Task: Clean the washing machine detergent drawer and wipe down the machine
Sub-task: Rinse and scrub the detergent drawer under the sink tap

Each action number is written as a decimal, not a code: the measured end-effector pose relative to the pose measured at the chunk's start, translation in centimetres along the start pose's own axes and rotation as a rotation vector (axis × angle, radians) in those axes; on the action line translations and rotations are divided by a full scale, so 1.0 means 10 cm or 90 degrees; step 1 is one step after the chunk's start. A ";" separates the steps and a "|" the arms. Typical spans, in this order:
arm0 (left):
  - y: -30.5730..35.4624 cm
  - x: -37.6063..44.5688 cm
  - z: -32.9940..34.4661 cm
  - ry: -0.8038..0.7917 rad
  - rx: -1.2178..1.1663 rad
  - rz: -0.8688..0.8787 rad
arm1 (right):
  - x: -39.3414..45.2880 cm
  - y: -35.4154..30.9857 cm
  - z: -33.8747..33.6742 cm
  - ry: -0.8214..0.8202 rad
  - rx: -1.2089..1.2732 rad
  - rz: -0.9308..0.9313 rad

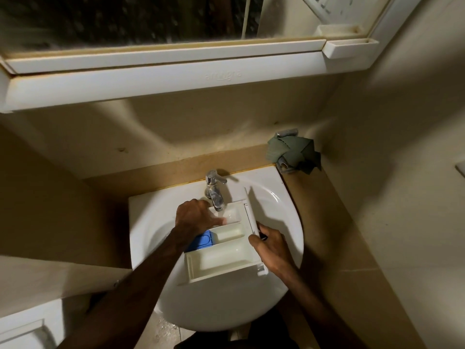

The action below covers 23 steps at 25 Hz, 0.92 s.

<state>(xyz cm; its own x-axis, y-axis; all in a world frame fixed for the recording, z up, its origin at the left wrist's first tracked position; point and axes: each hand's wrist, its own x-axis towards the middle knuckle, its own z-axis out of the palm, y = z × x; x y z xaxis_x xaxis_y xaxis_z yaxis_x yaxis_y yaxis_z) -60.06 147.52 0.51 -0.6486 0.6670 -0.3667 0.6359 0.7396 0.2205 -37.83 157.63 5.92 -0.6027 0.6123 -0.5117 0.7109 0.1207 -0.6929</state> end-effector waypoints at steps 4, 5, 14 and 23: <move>-0.16 -0.11 0.05 -0.002 -0.102 0.168 | -0.02 -0.03 -0.13 0.001 -0.050 0.002; -0.17 -0.16 0.09 0.032 -0.120 0.189 | -0.02 -0.03 -0.16 -0.002 -0.054 0.007; 0.03 -0.11 0.19 -0.041 -0.249 0.112 | -0.06 -0.13 -0.31 0.030 -0.129 0.045; 0.03 -0.19 0.04 0.013 -0.146 0.058 | -0.04 -0.06 -0.36 0.056 -0.040 0.049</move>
<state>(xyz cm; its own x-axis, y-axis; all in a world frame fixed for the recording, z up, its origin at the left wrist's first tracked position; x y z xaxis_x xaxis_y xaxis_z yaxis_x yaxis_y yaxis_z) -58.52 146.46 0.92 -0.6029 0.7319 -0.3175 0.5826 0.6758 0.4515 -36.69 160.07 8.36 -0.5131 0.6872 -0.5143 0.7772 0.1176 -0.6182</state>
